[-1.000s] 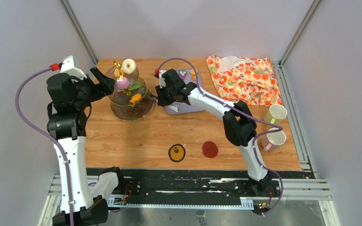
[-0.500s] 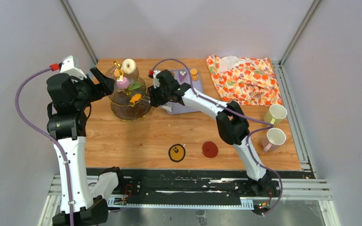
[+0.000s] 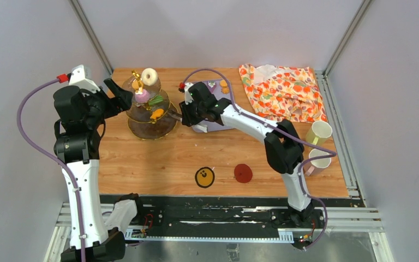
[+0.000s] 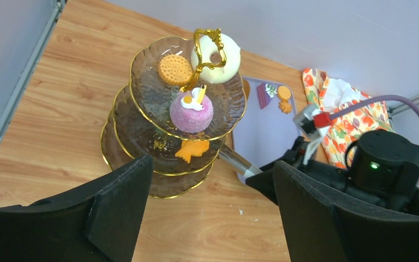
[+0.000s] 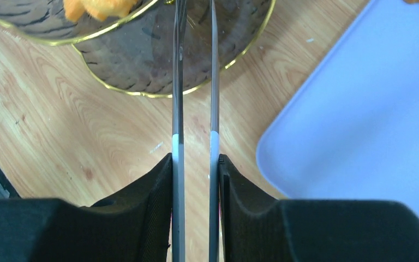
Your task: Serve the afternoon tea
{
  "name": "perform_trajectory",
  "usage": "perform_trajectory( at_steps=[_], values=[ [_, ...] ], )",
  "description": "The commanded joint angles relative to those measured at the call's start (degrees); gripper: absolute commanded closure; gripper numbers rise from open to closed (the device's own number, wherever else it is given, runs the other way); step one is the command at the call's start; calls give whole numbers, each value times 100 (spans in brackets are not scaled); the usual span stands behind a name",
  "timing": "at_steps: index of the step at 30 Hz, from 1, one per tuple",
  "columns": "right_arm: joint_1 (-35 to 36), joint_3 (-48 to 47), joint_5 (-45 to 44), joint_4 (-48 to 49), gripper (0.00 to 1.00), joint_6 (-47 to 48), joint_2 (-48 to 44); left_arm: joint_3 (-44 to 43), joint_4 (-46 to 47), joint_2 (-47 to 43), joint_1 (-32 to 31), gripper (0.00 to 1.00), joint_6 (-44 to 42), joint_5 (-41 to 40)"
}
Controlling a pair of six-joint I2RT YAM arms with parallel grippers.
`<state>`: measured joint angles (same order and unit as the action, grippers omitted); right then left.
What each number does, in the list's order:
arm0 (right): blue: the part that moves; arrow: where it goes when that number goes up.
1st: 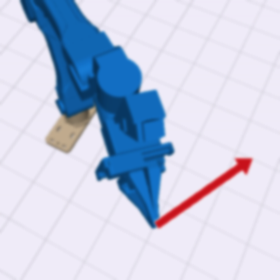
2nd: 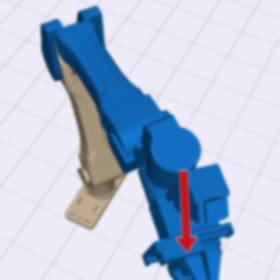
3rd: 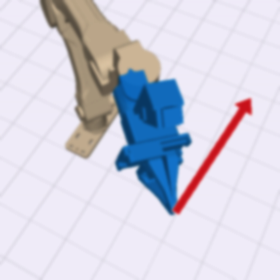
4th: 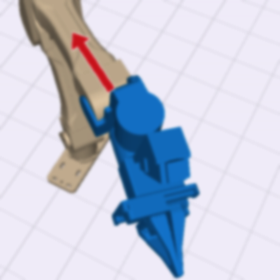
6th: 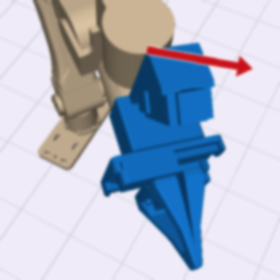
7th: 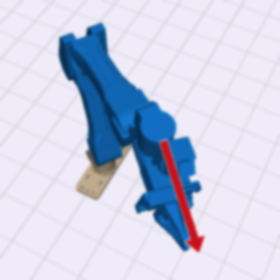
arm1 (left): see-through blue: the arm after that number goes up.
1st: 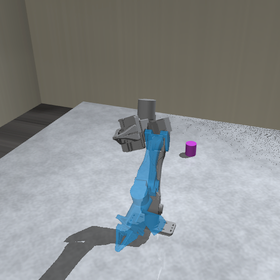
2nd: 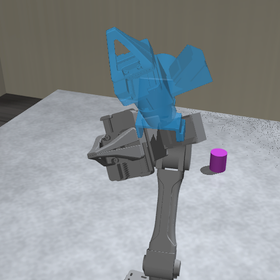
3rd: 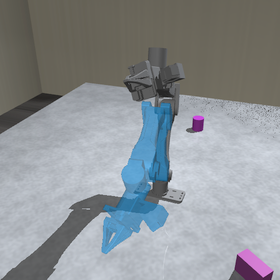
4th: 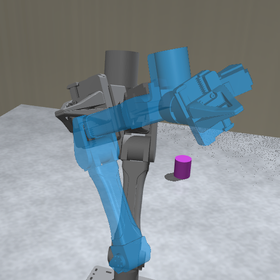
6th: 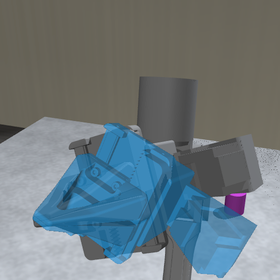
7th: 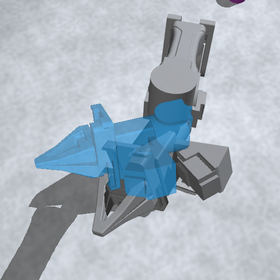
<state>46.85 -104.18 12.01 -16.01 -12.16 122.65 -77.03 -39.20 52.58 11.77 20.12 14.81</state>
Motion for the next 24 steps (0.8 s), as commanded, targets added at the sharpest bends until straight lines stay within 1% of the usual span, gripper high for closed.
perform_trajectory(
  at_steps=[1, 6, 12, 16, 18, 20, 24],
  values=[
    [84, 590, -313, 366, 82, 199, -854, -144, 41, -72, -34, 15, -24, 56],
    [-34, 1332, -847, 222, 99, 341, -1602, -122, 41, -71, -34, 15, -16, 65],
    [-626, 2153, -1261, 239, 99, 280, -2410, -173, 51, -64, -30, 15, 35, 92],
    [-1195, 2378, -1353, 141, 100, 244, -2611, -230, 52, -71, -34, 15, 62, 110],
    [-1415, 2370, -1355, 55, 99, 245, -2555, -262, 50, -72, -34, 15, 72, 109],
    [-1528, 2228, -1401, -136, 95, 301, -2406, -300, 50, -69, -33, 15, 82, 121],
    [-1555, 1991, -1390, -349, 81, 229, -1975, -330, 47, -46, -33, 15, 91, 124]
  ],
)
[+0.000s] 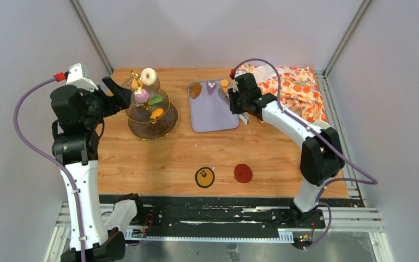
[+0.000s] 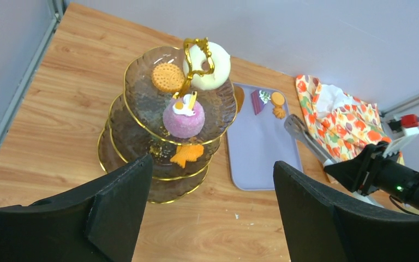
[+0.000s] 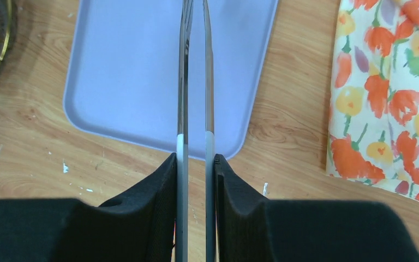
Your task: Serve the afternoon tea
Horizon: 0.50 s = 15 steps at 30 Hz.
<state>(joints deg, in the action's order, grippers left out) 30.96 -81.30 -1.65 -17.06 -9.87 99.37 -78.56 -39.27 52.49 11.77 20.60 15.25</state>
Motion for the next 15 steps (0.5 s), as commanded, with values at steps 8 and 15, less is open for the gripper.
perform_trajectory(
  at_steps=[8, 15],
  values=[
    [107, -666, -93, -238, 69, -445, 1068, -181, 45, 10, -30, 15, -8, 50],
    [222, -971, -205, -163, 63, -596, 1389, -173, 42, 60, -33, 15, -43, 36]
  ],
)
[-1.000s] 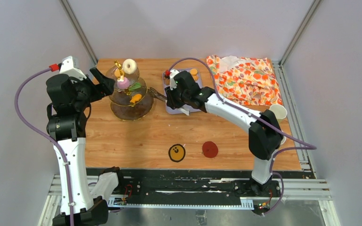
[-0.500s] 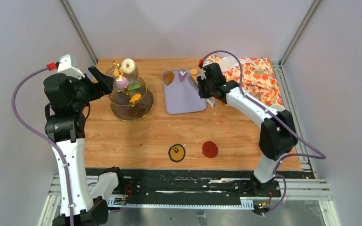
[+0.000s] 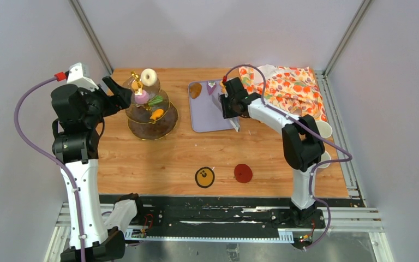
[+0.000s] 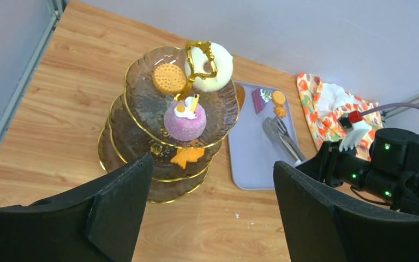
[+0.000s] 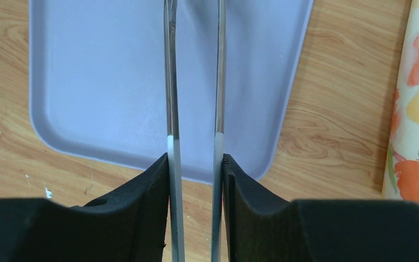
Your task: Serve the afternoon tea
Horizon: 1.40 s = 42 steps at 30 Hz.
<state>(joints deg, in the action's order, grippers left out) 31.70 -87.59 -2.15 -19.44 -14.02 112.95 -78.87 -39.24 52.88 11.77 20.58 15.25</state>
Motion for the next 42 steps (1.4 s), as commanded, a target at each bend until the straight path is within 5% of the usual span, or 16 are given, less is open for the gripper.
perform_trajectory(
  at_steps=[1, 22, 31, 42],
  values=[
    [161, -401, -140, 78, 63, -191, 190, -136, 41, 27, -34, 15, -43, 27],
    [227, -1386, -679, 10, 63, -702, 1103, -146, 32, 47, -32, 15, -77, 35],
    [237, -936, -675, 159, 99, -662, 683, -120, 46, 31, -34, 15, -55, 66],
    [272, 502, -291, 446, 99, -349, -818, -137, 43, 19, -32, 15, -34, 93]
  ],
)
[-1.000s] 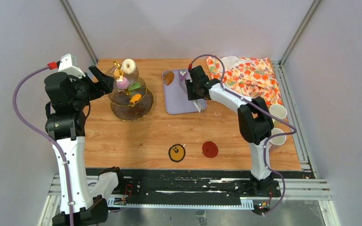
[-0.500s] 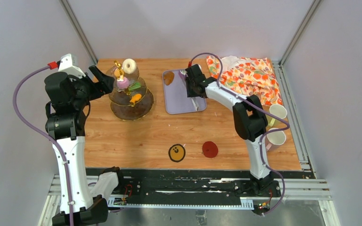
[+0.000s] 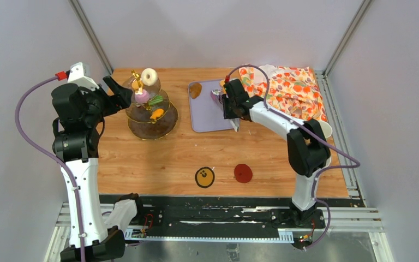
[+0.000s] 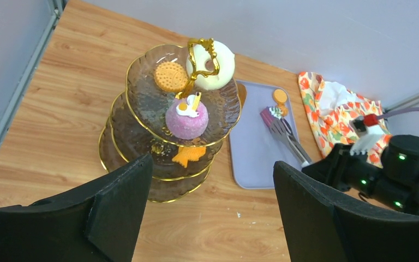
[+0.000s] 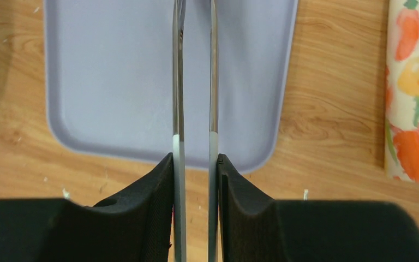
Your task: Serve the afternoon tea
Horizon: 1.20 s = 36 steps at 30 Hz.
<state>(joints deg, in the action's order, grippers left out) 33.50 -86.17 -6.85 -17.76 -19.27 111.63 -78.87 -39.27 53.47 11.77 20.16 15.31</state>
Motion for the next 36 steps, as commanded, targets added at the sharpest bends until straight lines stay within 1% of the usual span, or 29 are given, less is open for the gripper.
perform_trajectory(
  at_steps=[1, 10, 14, 17, 20, 27, 36],
  values=[
    [95, 502, 217, 279, 99, 214, -826, -144, 44, -43, -34, 15, 14, 87],
    [263, 1551, 487, 275, 99, 459, -2094, -141, 43, -65, -34, 15, 54, 112],
    [410, 1754, 798, 363, 100, 525, -2534, -145, 54, -65, -34, 15, 58, 116],
    [723, 1747, 974, 503, 99, 725, -2668, -125, 57, -73, -34, 15, 68, 89],
    [1076, 1515, 1057, 545, 100, 871, -2532, -118, 52, -91, -34, 15, 81, 73],
    [1620, 692, 1351, 410, 99, 911, -1772, -268, -49, -119, -32, 15, 23, 50],
    [2029, -106, 1594, 328, 99, 896, -913, -331, -116, -110, -32, 14, -30, -61]
  ],
)
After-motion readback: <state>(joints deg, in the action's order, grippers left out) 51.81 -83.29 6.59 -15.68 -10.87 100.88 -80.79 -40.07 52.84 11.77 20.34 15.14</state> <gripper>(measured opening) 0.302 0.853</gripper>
